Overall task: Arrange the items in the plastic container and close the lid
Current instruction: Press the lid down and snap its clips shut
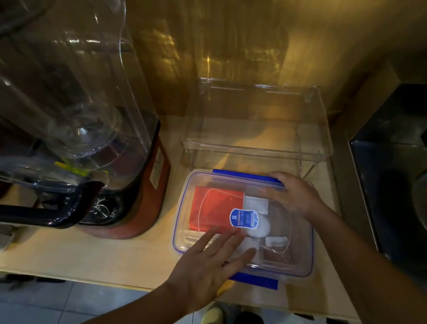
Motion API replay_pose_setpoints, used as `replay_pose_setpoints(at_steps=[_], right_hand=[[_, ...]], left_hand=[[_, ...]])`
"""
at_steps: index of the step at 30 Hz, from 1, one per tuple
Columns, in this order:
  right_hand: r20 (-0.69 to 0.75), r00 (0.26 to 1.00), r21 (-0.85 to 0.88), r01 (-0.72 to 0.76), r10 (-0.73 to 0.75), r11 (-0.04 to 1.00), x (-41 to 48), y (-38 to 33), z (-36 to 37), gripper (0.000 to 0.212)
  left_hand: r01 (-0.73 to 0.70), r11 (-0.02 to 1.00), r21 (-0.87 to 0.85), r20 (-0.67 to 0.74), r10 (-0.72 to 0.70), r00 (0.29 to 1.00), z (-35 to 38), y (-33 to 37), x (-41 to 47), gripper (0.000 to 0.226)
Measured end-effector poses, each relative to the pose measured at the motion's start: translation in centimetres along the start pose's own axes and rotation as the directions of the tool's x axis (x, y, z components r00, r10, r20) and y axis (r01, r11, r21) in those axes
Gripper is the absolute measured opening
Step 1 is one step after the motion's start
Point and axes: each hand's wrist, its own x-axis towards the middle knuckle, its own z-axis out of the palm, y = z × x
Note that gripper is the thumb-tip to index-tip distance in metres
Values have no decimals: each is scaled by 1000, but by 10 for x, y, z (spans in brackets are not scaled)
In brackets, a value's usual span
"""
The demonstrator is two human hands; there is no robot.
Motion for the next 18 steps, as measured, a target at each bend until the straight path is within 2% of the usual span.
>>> replay_pose_setpoints(at_steps=[6, 11, 13, 18], right_hand=[[10, 1000, 23, -15, 15, 1000, -2, -3, -2, 51], [6, 1000, 57, -16, 16, 998, -2, -2, -3, 45], [6, 1000, 73, -26, 25, 997, -1, -1, -3, 45], [11, 999, 117, -35, 34, 993, -2, 0, -2, 43]], left_hand=[[-20, 995, 99, 18, 19, 1000, 9, -1, 2, 85], [9, 965, 263, 90, -34, 995, 12, -1, 4, 110], [-11, 974, 228, 84, -8, 996, 11, -1, 5, 106], [-116, 991, -64, 107, 122, 987, -3, -17, 6, 83]])
